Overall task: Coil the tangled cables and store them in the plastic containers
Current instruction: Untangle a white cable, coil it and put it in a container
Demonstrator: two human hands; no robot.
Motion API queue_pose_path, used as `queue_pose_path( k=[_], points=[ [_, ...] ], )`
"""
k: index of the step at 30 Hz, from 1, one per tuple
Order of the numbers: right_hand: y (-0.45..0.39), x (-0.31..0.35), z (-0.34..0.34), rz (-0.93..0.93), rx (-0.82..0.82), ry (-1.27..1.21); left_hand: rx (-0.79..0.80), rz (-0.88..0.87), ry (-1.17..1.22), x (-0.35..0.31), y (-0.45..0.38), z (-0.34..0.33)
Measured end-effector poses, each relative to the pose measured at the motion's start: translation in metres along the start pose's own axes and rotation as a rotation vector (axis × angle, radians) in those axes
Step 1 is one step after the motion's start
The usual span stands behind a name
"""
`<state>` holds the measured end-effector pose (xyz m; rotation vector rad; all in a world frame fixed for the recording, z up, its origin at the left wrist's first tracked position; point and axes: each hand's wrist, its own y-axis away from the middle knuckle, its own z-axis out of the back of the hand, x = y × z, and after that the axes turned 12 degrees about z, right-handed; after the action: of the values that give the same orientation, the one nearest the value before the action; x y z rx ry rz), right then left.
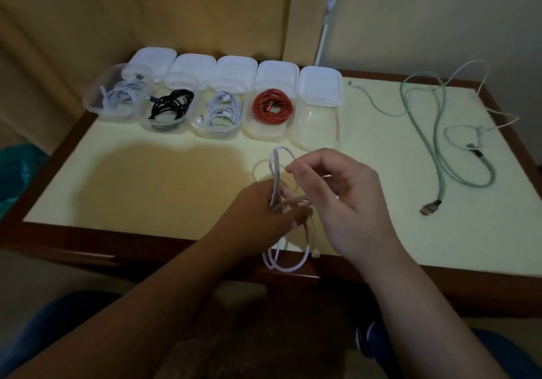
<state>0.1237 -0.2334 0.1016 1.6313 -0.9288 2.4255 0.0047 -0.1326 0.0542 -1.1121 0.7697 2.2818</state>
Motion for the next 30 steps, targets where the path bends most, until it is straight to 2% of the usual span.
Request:
queue_pose_path(
  k=[3, 6, 9, 12, 14, 17, 20, 22, 24, 27, 29, 30],
  points=[
    [0.002, -0.013, 0.0, -0.085, 0.033, -0.088, -0.032, 0.023, -0.005, 0.005, -0.006, 0.004],
    [0.002, -0.016, -0.006, -0.087, 0.06, -0.073, -0.016, 0.069, -0.01, 0.004, -0.004, 0.01],
    [0.0, -0.018, -0.011, -0.066, 0.068, -0.023, -0.025, -0.017, -0.187, -0.001, -0.004, 0.013],
    [-0.006, -0.019, -0.005, -0.102, 0.017, -0.051, 0.014, -0.057, -0.037, -0.007, -0.003, 0.018],
    [-0.013, -0.018, 0.005, -0.197, -0.002, -0.192, 0.032, -0.105, 0.046, -0.01, -0.001, 0.023],
    [-0.015, -0.018, 0.025, -0.377, 0.046, -0.354, 0.011, -0.191, 0.0, -0.01, -0.001, 0.026],
    [-0.01, -0.028, 0.036, -0.384, -0.041, -0.186, 0.06, -0.186, 0.028, -0.013, 0.0, 0.03],
    [-0.006, -0.033, 0.042, -0.265, -0.134, 0.006, 0.093, -0.214, 0.056, -0.015, -0.002, 0.032],
    [-0.003, -0.034, 0.049, -0.103, -0.056, 0.113, 0.207, -0.164, 0.149, -0.012, -0.006, 0.033],
    [0.002, -0.031, 0.048, -0.01, 0.116, 0.068, 0.595, -0.019, 0.414, -0.015, -0.005, 0.035],
    [0.003, -0.029, 0.037, 0.03, 0.098, 0.04, 0.866, 0.067, 0.653, -0.021, -0.004, 0.037],
    [0.003, -0.028, 0.032, 0.044, 0.051, 0.02, 0.952, 0.088, 0.762, -0.024, -0.004, 0.037]
  ],
)
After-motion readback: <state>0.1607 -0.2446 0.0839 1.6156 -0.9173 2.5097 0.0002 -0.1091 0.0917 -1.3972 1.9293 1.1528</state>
